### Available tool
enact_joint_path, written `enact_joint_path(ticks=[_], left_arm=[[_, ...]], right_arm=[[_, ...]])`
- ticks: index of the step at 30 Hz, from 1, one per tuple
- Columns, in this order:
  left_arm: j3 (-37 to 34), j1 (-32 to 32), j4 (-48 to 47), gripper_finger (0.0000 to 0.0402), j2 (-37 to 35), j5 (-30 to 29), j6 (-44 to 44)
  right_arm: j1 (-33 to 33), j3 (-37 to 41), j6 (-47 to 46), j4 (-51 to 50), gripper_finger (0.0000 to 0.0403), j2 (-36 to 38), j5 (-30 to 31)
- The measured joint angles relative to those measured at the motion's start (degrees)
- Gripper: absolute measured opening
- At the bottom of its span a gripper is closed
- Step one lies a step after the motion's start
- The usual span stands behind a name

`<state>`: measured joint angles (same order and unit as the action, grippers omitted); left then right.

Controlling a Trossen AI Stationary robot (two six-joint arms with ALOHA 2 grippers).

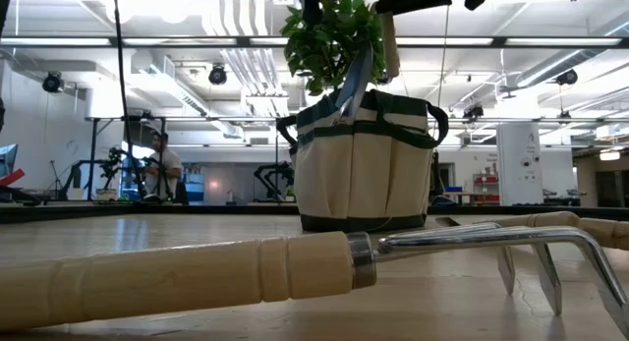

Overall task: Pick & Place Garden tools in Gardening bag
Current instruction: Put the bottom brown trowel into the side pocket of the gardening bag

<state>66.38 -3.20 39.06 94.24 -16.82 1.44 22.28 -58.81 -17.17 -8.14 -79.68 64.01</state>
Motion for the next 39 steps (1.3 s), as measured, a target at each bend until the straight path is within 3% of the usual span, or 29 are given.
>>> enact_joint_path(ticks=[11, 24, 32, 39], left_arm=[[0.0, 0.0, -0.1, 0.0005, 0.0, 0.0, 0.3], [-0.1, 0.1, -2.1, 0.0005, -0.3, 0.3, 1.3], [-0.1, 0.0, -6.5, 0.0005, -2.7, 0.4, 1.5], [-0.1, -0.1, -8.7, 0.0005, -3.4, 0.5, 1.7]], right_arm=[[0.0, 0.0, 1.1, 0.1, 0.0072, 0.0, 0.0], [0.1, 0.0, 0.7, -4.2, 0.0164, 4.2, 0.5], [0.1, 0.0, -11.6, -19.6, 0.0197, 8.9, 0.3], [0.1, 0.0, -27.5, -34.9, 0.0192, 12.0, -1.7]])
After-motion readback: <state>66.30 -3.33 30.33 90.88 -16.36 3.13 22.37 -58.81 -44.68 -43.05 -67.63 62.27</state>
